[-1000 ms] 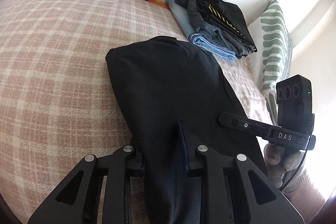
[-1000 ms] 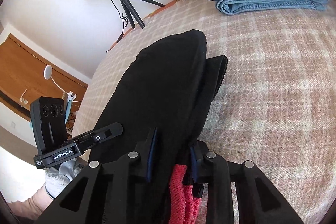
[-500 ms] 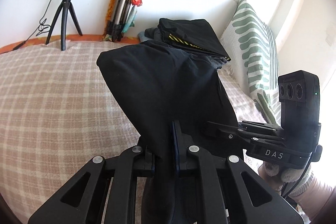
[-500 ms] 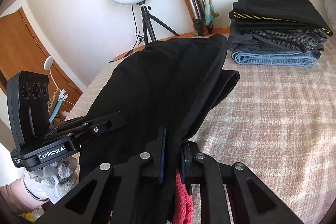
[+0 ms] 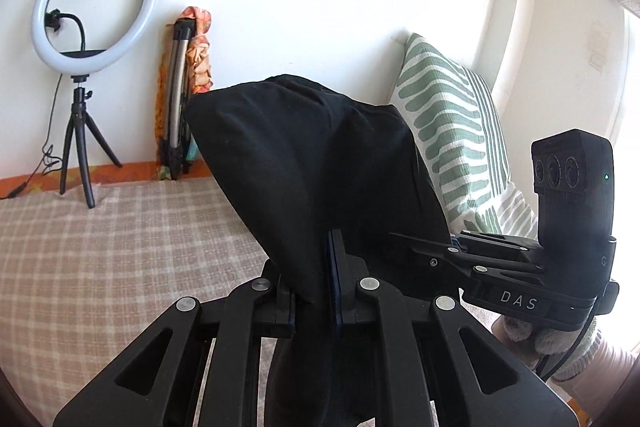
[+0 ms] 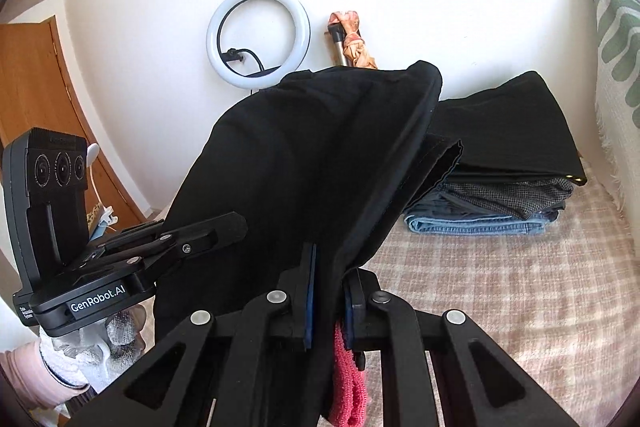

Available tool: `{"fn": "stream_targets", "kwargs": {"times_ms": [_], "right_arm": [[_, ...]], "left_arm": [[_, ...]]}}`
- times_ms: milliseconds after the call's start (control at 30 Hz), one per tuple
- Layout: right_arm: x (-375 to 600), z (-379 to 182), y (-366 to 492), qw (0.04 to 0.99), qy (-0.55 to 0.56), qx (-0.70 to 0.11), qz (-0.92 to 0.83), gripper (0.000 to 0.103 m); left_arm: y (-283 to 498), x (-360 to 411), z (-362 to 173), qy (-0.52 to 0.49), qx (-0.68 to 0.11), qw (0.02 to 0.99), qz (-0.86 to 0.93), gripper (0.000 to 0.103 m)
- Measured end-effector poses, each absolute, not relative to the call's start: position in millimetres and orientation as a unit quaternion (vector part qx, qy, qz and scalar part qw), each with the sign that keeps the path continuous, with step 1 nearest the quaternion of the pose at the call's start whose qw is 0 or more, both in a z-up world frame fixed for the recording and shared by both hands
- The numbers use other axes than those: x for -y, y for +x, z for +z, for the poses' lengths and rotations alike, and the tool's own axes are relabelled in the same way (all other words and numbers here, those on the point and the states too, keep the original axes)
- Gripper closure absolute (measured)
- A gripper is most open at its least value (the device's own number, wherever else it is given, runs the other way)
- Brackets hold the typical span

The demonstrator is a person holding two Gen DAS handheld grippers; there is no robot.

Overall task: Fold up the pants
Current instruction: 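Lift the bundle with both grippers and carry it toward the clothes stack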

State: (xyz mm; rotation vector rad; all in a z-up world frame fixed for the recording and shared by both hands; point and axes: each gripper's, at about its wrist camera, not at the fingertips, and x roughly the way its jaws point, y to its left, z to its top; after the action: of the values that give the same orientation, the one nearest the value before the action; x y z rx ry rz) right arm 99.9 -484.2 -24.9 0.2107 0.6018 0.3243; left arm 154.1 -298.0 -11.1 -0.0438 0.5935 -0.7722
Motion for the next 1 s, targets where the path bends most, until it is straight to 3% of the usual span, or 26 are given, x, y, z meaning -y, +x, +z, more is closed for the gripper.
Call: {"fn": "stream_targets", "kwargs": {"times_ms": [567,1000], "right_arm": [[558,22,177,0.954,0.089,-0.269,0.102,0.094],[620,31,279,0.955,0.060,-0.282,0.064,0.094]], "left_arm": [[238,389,30,-0.006,-0.259,0.877,-0.405,0.093],[326,458,21,-0.018,-0.254,0.875,-0.411,0.093]]}}
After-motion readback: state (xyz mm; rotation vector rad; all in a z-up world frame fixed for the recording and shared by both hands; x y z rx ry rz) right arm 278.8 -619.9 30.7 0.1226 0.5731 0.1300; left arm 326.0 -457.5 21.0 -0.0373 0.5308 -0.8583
